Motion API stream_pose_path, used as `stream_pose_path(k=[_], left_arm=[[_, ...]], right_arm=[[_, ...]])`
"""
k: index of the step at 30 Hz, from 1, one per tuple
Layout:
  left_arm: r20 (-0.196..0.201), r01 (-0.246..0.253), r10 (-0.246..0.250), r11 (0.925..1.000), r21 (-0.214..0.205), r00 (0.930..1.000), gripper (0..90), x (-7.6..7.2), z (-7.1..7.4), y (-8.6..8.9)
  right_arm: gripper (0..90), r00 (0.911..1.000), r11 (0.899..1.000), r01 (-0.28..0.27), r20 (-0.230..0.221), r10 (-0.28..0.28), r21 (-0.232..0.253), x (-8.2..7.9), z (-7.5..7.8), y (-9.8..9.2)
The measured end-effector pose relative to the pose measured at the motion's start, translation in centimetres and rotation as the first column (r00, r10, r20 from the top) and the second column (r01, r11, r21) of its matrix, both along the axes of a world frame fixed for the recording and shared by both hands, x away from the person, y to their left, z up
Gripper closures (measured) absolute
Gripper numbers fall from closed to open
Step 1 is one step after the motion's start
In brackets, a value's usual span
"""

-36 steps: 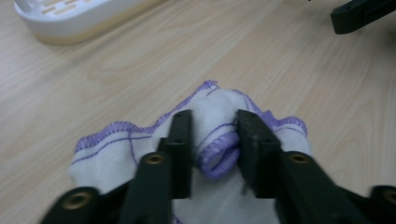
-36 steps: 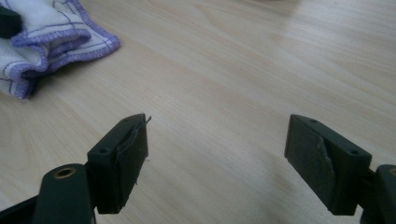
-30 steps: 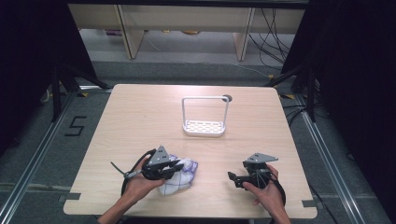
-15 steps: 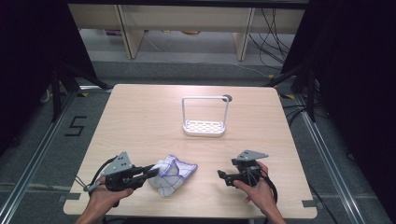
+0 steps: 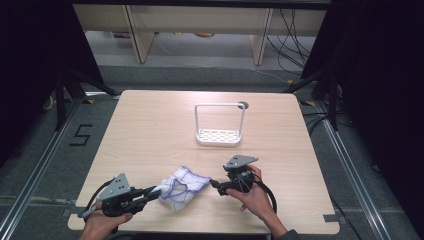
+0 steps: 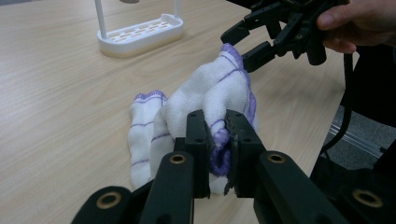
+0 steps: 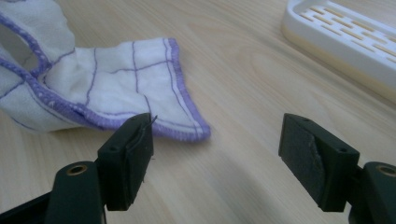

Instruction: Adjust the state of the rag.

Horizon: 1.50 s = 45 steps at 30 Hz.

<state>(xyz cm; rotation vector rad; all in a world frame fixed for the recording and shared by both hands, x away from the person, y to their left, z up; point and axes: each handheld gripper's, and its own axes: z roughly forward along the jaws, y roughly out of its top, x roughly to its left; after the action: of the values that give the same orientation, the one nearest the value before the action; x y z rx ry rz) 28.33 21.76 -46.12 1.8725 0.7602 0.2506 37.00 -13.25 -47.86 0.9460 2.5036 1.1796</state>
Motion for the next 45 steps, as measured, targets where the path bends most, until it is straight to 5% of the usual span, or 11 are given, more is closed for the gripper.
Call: stream_pose_path(k=[13,27,31,32,34,35,38,45], left_arm=[[-0.030,-0.037,0.038,0.9992,0.014,0.9988,80.3,-0.7,-1.2,1.2],[-0.047,-0.018,0.020,0.9989,0.042,0.9987,80.2,-1.1,-2.1,1.1],[-0.046,-0.015,0.018,0.9986,0.050,0.9988,80.2,-1.2,-2.2,1.0],[-0.047,-0.013,0.016,0.9986,0.052,0.9988,80.2,-1.3,-2.3,1.0],[-0.049,-0.015,0.018,0.9980,0.061,0.9986,80.2,-1.3,-2.3,0.9],[-0.050,-0.010,0.013,0.9987,0.049,0.9987,80.3,-1.3,-2.4,0.9],[-0.037,-0.015,0.017,0.9987,0.049,0.9992,80.6,-1.3,-2.1,0.9],[-0.005,-0.021,0.022,0.9983,0.054,0.9998,81.3,-1.0,-1.5,1.1]], right_arm=[[35.2,0.9933,0.993,-0.113,-0.031,0.111,-0.044,2.4,-1.8,6.2],[45.2,0.9834,0.981,-0.170,-0.079,0.163,-0.089,4.2,-2.7,8.8],[53.5,0.9815,0.980,-0.179,-0.085,0.171,-0.092,4.4,-2.8,9.3],[61.9,0.9821,0.980,-0.179,-0.075,0.173,-0.086,4.4,-2.9,9.5],[65.6,0.9808,0.978,-0.188,-0.068,0.182,-0.092,4.3,-2.9,9.6],[78.6,0.9817,0.979,-0.188,-0.047,0.185,-0.084,4.3,-2.8,9.6],[84.7,0.9817,0.980,-0.190,-0.001,0.190,-0.062,4.2,-2.0,9.0],[86.1,0.9880,0.991,-0.132,0.077,0.134,-0.028,3.1,2.0,4.1]])
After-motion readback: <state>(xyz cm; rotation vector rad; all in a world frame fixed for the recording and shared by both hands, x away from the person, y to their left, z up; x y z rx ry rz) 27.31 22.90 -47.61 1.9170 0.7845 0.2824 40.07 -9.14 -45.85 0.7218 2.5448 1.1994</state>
